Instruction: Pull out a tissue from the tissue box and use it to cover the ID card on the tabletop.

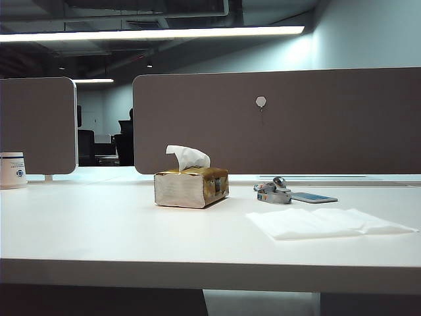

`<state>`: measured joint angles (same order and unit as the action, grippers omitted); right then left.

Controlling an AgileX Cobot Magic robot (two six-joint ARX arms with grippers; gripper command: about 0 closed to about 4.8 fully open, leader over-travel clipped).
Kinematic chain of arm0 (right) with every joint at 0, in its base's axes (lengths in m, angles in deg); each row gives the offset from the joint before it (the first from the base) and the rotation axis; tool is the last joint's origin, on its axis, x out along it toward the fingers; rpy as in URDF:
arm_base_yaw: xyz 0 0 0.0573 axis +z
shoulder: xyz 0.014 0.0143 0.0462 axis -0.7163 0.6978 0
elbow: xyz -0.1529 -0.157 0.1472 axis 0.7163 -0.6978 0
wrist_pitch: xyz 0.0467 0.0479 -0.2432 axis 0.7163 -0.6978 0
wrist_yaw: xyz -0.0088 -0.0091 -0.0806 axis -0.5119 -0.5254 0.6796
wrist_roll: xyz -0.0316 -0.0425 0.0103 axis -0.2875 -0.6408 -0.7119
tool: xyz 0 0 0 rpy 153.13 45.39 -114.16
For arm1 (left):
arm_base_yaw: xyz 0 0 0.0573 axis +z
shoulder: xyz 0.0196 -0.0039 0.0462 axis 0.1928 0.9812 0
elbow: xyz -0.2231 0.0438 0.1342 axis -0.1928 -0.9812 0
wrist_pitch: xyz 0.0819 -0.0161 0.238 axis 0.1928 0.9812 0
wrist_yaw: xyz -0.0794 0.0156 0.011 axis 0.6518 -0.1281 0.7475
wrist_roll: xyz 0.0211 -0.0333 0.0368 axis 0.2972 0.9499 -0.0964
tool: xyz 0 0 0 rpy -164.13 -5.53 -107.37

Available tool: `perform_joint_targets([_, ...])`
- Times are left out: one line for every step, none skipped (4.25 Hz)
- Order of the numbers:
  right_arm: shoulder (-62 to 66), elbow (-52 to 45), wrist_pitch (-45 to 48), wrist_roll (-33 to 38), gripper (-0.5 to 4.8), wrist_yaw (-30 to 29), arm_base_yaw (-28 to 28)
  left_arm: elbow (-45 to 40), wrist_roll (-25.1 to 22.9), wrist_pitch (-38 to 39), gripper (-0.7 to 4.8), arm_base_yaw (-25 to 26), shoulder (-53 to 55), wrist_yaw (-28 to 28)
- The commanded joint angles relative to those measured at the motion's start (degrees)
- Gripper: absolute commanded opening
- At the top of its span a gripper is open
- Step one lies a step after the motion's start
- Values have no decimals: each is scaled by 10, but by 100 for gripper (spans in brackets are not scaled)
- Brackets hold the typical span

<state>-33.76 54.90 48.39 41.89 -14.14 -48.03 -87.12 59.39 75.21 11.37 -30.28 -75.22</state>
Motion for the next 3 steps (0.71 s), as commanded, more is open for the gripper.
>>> perform_joint_targets([-1, -1, 6, 2, -5, 5, 0, 1, 0, -6, -5, 0, 0, 2])
perform_joint_targets([-1, -1, 6, 2, -5, 5, 0, 1, 0, -4, -5, 0, 0, 2])
perform_joint_targets([-1, -1, 6, 2, -5, 5, 0, 1, 0, -2, -5, 0, 0, 3])
